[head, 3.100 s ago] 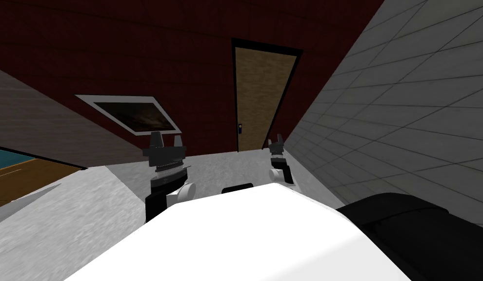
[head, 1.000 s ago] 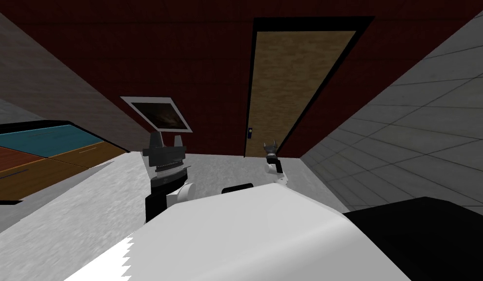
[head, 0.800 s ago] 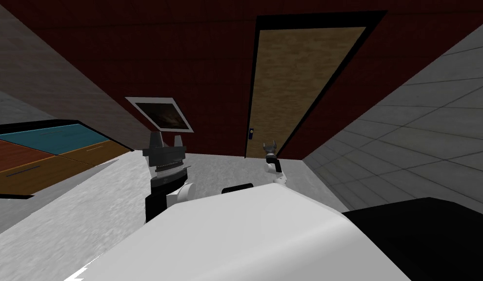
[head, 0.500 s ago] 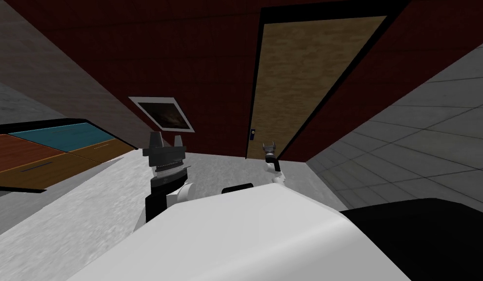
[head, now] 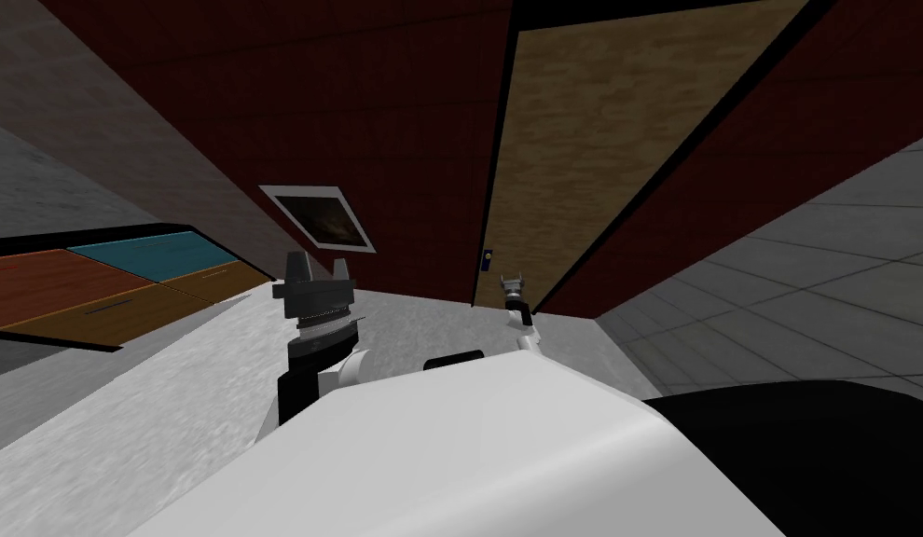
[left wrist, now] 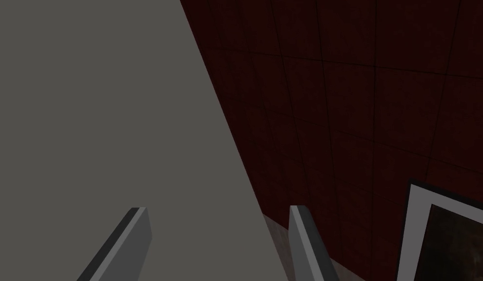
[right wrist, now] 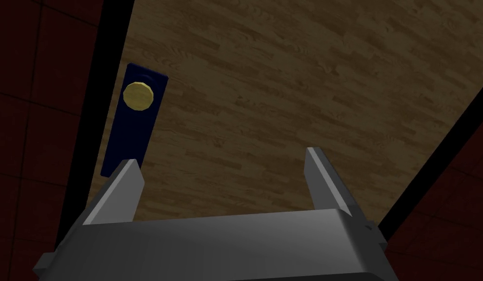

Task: Pull the door open

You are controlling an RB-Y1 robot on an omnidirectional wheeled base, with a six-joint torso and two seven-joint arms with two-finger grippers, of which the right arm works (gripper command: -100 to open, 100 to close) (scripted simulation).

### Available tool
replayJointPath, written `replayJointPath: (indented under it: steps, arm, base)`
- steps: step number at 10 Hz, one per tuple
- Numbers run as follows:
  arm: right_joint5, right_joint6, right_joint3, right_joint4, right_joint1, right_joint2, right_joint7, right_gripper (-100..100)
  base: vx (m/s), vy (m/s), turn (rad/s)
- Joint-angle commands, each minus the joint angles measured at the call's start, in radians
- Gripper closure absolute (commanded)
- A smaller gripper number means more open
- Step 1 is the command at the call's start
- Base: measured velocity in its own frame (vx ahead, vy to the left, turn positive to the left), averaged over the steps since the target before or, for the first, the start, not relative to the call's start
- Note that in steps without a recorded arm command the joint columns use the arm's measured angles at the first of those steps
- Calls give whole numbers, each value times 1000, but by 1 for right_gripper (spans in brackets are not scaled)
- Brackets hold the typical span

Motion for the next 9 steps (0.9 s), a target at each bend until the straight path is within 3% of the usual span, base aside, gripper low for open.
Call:
replayJointPath:
  steps: [1, 9]
  arm:
    - [-14, 2, -6, 32, -20, 6, -30, -100]
    - [-82, 5, -31, 182, -104, 35, -169, -100]
  base:
    - [91, -34, 68]
    - [94, -41, 83]
